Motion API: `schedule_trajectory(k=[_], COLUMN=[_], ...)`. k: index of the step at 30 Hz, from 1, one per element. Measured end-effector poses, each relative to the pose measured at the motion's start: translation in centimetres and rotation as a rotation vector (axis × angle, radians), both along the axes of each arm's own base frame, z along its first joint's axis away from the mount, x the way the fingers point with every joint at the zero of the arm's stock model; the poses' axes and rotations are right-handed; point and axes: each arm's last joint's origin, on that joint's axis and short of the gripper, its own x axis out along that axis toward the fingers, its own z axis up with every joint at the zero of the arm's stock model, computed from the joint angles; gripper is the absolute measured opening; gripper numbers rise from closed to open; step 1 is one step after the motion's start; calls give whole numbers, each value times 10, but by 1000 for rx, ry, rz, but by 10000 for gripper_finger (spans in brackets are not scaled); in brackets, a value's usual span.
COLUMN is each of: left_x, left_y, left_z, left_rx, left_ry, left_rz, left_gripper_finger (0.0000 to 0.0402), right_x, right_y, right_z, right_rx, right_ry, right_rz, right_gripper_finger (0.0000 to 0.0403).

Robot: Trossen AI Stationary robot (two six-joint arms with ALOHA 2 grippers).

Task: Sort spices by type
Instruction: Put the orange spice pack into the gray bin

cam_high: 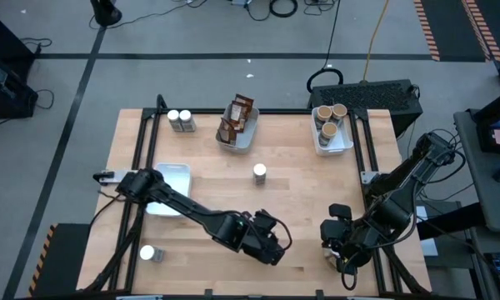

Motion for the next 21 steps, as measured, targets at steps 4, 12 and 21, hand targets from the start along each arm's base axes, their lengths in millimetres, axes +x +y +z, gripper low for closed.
schedule_trajectory(k=[4, 12, 21], left_x=[3, 3, 5], left_y=[-5, -4, -10], left_z=[-7, -7, -24], left_rx=[-19, -28, -43], left_ry=[-7, -5, 39], left_rz=[-1, 14, 14], left_gripper_finger=[169, 169, 169], right_x=[0, 0, 0], right_y=[0, 0, 0], right_z=[0, 0, 0], right_rx=[-1, -10, -12], right_ry=[0, -4, -5], right_rz=[2, 17, 21], right_gripper_finger=[0, 0, 0])
